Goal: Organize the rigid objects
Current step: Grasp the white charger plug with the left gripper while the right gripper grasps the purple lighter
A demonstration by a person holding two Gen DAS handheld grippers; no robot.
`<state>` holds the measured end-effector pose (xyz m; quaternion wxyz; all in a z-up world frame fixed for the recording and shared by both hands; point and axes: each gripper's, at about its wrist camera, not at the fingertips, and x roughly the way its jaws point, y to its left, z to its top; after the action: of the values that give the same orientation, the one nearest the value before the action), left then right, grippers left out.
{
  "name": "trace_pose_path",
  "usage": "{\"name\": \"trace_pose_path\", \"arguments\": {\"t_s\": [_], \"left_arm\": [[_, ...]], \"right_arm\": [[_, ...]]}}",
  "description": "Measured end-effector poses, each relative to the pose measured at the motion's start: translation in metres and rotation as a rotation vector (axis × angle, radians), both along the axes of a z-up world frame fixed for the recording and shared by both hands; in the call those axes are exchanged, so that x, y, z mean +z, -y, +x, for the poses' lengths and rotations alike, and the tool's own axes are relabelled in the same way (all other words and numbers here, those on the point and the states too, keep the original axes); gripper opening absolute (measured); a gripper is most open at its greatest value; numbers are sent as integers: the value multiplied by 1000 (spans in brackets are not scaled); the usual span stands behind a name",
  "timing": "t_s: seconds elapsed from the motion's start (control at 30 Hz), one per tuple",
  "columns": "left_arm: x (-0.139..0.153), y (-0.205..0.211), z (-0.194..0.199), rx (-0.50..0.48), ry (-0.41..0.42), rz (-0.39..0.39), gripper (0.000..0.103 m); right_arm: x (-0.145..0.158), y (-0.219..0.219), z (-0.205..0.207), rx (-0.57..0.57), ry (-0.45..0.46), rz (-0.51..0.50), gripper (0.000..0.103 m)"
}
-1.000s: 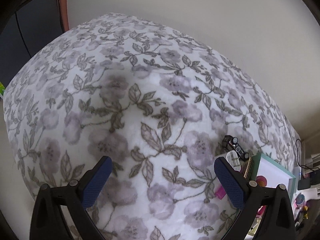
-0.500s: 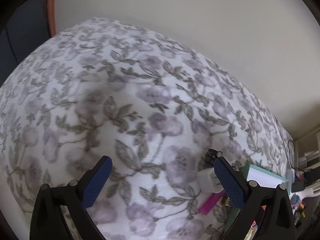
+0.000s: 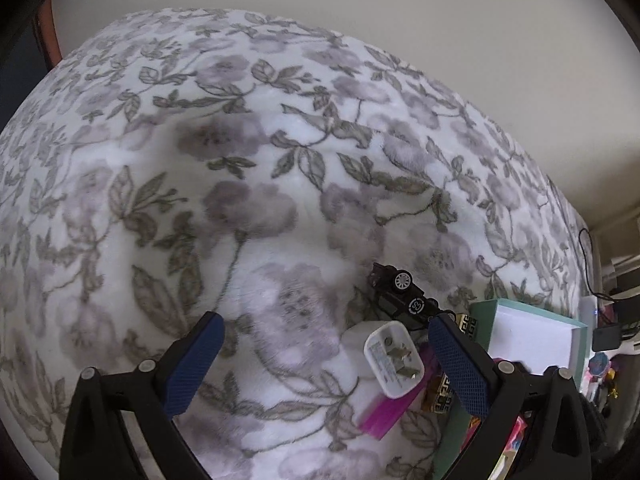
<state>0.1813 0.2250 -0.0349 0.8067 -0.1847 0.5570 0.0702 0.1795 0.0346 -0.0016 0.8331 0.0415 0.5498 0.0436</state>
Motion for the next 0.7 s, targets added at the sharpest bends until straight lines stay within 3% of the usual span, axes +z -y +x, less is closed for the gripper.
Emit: {"name": "trace_pose_path", "arguments": {"t_s": [0.3,0.37,0.7], "left_arm": [[-7,11,9,-28,-16,18,96],[-7,13,8,-41,-23,23,85],[-3,24,7,-105,-18,13,55]], "right_arm": [[0,12,12,-25,14,-19,82],[0,15,11,-29,12,-23,82],[4,18,8,-37,14,-33,82]]}}
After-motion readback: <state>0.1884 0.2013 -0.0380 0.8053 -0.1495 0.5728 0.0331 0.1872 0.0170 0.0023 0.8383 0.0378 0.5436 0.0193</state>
